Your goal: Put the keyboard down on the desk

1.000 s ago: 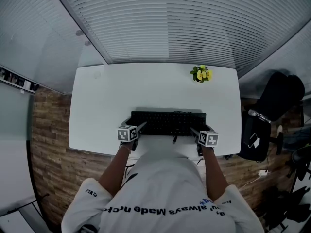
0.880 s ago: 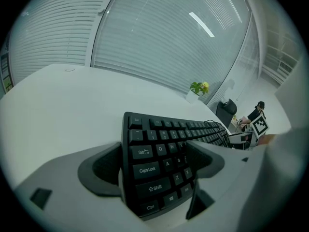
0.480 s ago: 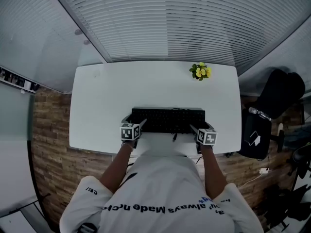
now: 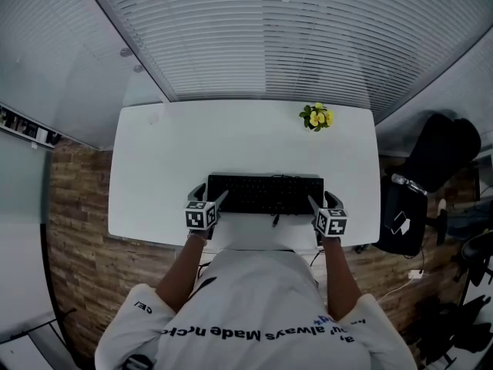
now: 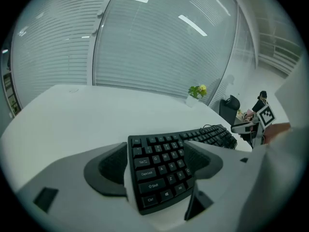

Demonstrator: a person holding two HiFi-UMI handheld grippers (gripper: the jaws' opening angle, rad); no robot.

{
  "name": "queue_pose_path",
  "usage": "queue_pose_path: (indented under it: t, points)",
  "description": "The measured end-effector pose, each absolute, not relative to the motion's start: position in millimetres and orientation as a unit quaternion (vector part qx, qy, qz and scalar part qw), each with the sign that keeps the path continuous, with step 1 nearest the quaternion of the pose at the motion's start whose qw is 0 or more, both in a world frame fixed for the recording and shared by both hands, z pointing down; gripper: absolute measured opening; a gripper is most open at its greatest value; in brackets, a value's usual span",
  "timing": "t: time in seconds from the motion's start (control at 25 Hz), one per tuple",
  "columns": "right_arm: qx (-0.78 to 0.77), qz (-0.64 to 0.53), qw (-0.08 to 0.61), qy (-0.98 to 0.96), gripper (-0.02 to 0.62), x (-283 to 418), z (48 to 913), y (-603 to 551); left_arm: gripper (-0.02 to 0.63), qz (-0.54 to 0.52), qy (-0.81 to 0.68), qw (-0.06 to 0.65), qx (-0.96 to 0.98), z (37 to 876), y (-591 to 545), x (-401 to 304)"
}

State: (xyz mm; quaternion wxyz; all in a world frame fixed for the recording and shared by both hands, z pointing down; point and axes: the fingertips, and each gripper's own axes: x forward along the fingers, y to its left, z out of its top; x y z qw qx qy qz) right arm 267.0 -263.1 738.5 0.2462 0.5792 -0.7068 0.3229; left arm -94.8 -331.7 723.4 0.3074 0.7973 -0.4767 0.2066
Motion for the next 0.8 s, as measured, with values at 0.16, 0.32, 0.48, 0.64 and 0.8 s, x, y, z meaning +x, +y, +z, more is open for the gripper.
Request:
queue_pose_path:
  t: [0.16,0.32,0.48,0.64,0.8]
  points:
    - [0.575,0.281,0.244,-0.728,0.239,259.7,706.3,-269.2,0.31,0.185,-0.483,0.271,0.812,688.9,-336.1,-91.2]
    - [0.562,0.245,0.219,-0.759,0.194,242.6,666.6,-278.6,0.252,0.146,-0.472,0.234,0.838,643.6,-342.8,-74.7]
    - [0.554,0.213,0.193,-0.781,0.152,228.4,622.3,-284.6,0.203,0.117,-0.45,0.19,0.865,599.9,-342.3,-51.3]
    - [0.549,0.184,0.176,-0.796,0.125,216.4,585.3,-289.9,0.163,0.087,-0.435,0.157,0.882,558.4,-338.0,-32.7]
    - [0.542,0.165,0.157,-0.809,0.099,203.4,548.0,-290.4,0.122,0.055,-0.425,0.138,0.893,518.0,-332.3,-22.2]
